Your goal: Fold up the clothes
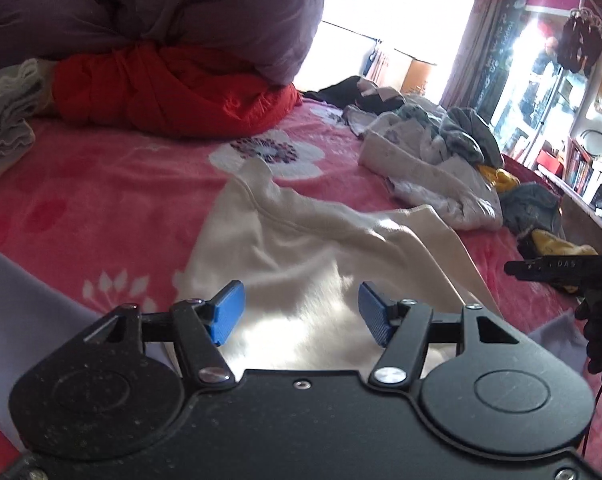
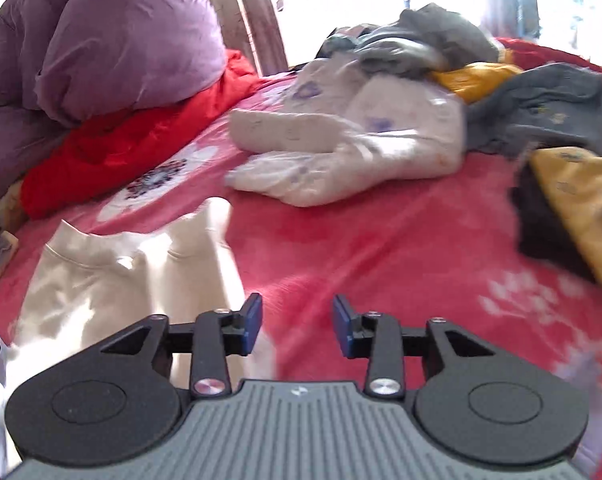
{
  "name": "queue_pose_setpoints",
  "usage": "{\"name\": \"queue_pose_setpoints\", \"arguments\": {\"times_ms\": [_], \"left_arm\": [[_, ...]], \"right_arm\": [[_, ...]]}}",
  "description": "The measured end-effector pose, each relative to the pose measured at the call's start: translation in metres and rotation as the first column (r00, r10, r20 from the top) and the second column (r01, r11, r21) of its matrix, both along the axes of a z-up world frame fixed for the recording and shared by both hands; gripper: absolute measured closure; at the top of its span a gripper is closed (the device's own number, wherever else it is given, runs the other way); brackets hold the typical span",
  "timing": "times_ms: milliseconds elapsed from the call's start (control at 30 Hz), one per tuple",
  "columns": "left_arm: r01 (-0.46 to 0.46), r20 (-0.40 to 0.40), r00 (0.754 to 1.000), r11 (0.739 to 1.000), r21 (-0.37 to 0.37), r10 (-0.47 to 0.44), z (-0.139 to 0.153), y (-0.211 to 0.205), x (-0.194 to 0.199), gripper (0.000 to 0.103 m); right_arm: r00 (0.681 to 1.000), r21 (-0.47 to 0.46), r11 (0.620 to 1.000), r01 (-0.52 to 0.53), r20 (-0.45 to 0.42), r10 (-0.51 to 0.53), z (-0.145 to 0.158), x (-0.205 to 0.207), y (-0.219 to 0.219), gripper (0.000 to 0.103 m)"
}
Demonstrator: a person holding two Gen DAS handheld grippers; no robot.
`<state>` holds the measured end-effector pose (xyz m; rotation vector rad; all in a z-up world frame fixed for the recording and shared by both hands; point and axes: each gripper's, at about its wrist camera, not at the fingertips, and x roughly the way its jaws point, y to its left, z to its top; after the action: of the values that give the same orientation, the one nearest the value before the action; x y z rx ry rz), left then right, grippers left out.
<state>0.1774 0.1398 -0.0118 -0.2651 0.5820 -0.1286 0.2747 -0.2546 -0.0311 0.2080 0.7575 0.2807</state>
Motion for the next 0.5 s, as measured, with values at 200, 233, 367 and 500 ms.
{"name": "queue_pose_setpoints", "arguments": {"times_ms": [200,233,367,500], "left_arm": [[0.036,-0.023,0.999,0.995,0.094,-0.034,0.011,0.019,0.082,0.041],[0.041,-0.04,0.999,0.994,0.105,-0.037,0.008,0.02,0.094,0.041],[0.097,-0.143,0.986,0.991,0.09,-0.083,-0.017,0.025,0.139,0.079],[0.032,-0.26,0.959,0.951,-0.308,-0.117,-0.05,0.071,0.162,0.095]], "right_arm": [[0.997,0.044,0.997,-0.065,-0.029,0.066,0.001,0.051,0.042,0.053],[0.997,0.046,0.996,-0.073,-0.037,0.075,0.0,0.059,0.045,0.052],[0.988,0.064,0.99,-0.125,-0.084,0.13,-0.015,0.086,0.051,0.066],[0.986,0.186,0.977,-0.106,-0.107,0.127,-0.028,0.092,0.033,0.094]]}}
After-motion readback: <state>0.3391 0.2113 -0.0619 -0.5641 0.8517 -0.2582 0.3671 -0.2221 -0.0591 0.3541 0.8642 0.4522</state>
